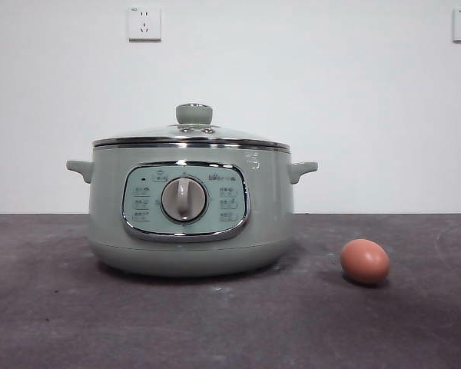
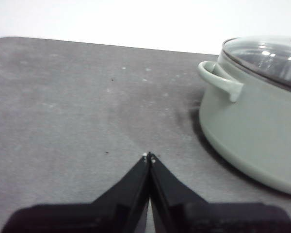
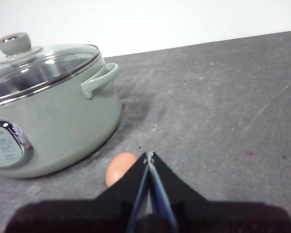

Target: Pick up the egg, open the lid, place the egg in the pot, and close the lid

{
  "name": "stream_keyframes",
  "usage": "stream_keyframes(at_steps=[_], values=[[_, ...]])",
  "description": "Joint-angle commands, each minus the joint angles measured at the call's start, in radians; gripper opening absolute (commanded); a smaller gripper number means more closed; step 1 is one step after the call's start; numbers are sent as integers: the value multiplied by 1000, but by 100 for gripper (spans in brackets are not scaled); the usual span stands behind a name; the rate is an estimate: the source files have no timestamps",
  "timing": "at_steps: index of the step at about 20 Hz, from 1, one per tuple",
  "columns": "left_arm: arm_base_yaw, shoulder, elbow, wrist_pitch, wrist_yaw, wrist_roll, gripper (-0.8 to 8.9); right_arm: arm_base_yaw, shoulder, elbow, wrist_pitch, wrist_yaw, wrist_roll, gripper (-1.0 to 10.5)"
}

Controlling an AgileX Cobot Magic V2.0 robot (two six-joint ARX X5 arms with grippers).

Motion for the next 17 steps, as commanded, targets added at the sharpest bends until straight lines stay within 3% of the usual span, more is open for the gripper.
stream_keyframes(at_steps=[1,6,12,17], values=[[3,-3,-9,11,58,-78,-5,0,-3,1,11,-2,81,-10],[3,-3,17,25,115,-152,-6,0,1,62,7,-1,167,-12],[3,6,123,-17,197,-177,-6,0,74,199,-68,-8,163,-12],[3,58,246,-111,274,-157,-6,1,200,357,-199,-64,101,-12]])
